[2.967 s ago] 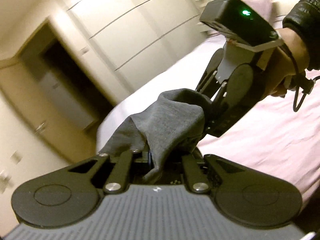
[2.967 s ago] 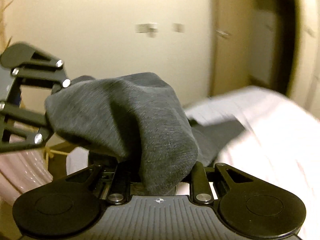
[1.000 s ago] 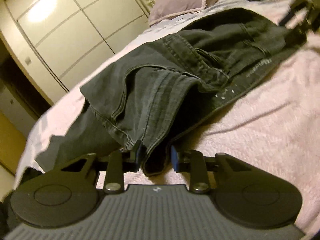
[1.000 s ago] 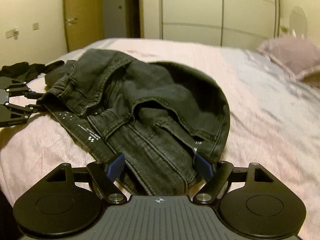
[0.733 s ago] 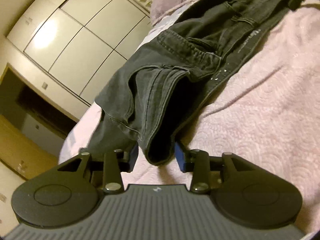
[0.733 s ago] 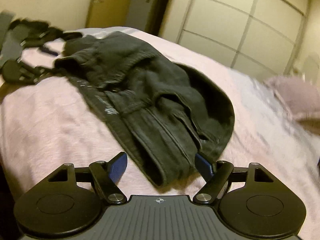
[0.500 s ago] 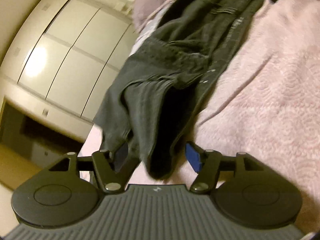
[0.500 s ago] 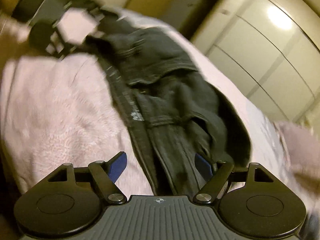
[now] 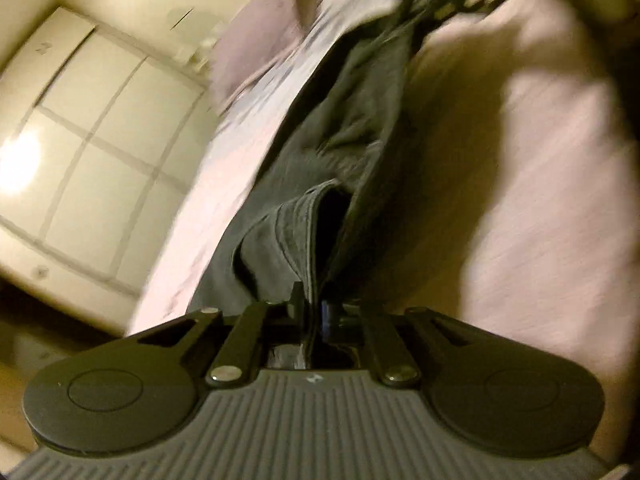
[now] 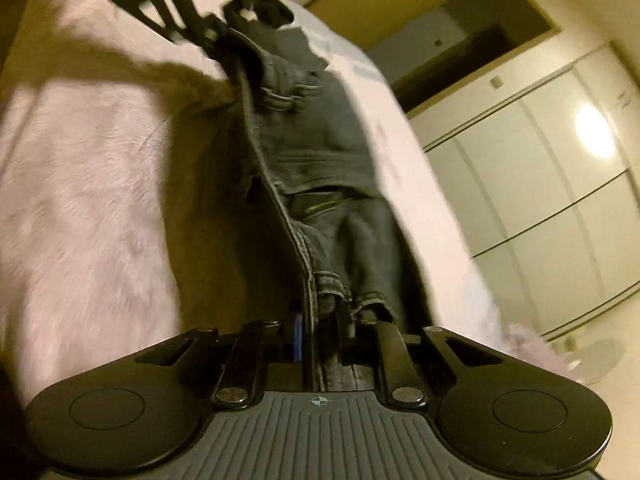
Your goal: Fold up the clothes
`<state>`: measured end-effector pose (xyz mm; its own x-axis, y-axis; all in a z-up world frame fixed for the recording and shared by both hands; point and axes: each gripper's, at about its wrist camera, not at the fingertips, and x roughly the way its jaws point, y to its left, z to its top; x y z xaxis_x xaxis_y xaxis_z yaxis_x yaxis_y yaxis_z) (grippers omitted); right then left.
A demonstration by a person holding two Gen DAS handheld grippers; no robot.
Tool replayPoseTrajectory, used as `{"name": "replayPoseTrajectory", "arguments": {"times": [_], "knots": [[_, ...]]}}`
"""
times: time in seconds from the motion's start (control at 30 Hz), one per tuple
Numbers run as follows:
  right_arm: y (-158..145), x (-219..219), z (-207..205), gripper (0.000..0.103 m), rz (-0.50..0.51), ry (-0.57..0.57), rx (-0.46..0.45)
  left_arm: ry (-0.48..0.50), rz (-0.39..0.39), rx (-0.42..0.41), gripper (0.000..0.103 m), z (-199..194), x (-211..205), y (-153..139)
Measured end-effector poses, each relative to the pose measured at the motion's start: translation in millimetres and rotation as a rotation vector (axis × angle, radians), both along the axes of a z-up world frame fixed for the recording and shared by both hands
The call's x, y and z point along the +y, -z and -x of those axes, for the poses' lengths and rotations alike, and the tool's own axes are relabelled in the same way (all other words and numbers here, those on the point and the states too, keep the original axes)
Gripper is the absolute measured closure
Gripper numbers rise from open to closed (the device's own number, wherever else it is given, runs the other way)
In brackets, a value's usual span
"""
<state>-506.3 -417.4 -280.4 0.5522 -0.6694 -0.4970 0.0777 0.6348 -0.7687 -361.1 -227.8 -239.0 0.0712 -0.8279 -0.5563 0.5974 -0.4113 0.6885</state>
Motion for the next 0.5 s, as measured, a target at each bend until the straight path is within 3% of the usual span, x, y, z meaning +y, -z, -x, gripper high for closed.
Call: {"name": "replayPoseTrajectory", "arguments": {"times": [0.17,0.33,0.43,0.5], "knots": [[-13,19,93,0.090,0.009,0.100,-0.012,0.078,-0.096,0.084,0.098,37,11,0],[43,2,134,0.090,-0.108,0.211,0.019,0.154,-0.197,0.165,0.096,74,20,4],[58,0,139,0.089,-0.116,0.236,0.035,0.200,-0.257,0.214,0.088,97,25,7],[54,-3,148,0.083,-0.140,0.277,-0.005,0.231,-0.298,0.246,0.077,112,29,9]]}}
